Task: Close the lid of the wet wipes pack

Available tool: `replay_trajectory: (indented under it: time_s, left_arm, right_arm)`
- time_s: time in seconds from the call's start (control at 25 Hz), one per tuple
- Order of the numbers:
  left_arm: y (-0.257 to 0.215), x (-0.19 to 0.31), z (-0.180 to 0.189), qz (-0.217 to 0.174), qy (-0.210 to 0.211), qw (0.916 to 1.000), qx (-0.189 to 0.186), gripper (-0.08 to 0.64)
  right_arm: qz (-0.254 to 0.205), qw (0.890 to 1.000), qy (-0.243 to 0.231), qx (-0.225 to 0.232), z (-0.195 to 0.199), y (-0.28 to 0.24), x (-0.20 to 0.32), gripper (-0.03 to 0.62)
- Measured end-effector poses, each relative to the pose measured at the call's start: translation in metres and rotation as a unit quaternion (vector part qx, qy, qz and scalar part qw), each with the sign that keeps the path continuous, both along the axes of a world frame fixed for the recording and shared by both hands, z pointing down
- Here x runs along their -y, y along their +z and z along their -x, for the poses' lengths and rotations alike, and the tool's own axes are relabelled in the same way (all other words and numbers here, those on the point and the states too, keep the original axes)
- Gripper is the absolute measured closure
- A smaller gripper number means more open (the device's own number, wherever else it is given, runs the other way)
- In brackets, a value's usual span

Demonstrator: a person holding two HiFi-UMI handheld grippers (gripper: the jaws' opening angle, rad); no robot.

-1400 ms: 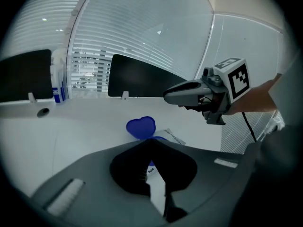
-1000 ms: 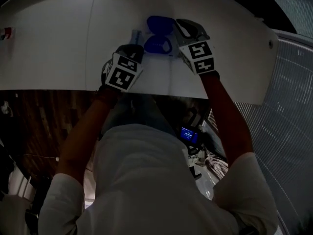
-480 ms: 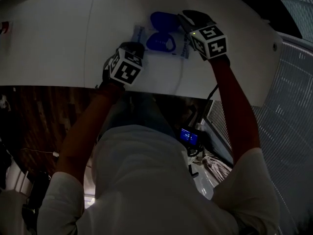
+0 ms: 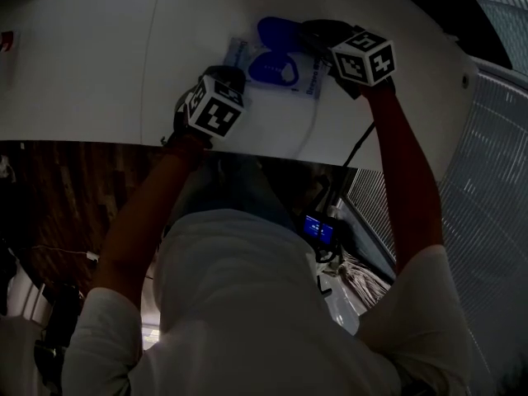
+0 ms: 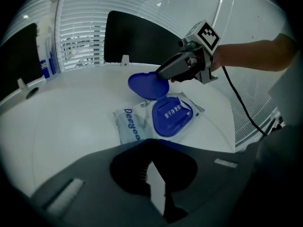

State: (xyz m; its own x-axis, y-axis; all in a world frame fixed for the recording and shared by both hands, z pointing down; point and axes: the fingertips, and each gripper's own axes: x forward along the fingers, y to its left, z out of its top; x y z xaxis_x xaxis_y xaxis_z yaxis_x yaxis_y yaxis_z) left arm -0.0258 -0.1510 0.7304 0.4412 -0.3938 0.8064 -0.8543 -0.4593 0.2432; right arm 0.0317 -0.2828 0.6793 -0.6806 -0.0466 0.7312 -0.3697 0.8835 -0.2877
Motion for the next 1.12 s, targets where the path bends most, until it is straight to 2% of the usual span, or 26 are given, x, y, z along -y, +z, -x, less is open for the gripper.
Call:
replay_trajectory:
  time_s: [0.2,0.32,0.52,0.92,1.04,1.12]
  left_arm:
    - [0.004,0.001,-0.001,0.000,-0.002,1.0000,0.000,0.557]
    - [0.005,0.001,-0.001,-0.004,0.001,1.0000,0.007,0.557]
    - [0.004,0.003,-0.002,-0.003,0.001,1.0000,0.005,0.557]
    - [0.004,0.003,-0.001,-0.003,-0.002,1.0000,0.003,0.557]
    - [0.004,0.004,-0.001,-0.002,-0.002,1.0000,0.002,0.557]
    - [0.005,0.004,-0.001,-0.003,-0.003,1.0000,0.003,0.557]
  right_arm:
    - [0.006,0.999,-0.029,0.028,0.000,-0.022,-0.016,0.499]
    - [0.030,0.997,-0.043,0.048,0.001,-0.037,-0.033,0.515]
    - [0.074,0.993,-0.068,0.061,-0.003,-0.044,-0.064,0.500]
    - [0.126,0.988,-0.078,0.035,-0.002,-0.009,-0.110,0.489]
    - [0.121,0.990,-0.072,0.021,0.001,0.004,-0.113,0.516]
    - [0.105,0.992,-0.065,0.006,0.001,0.012,-0.110,0.562]
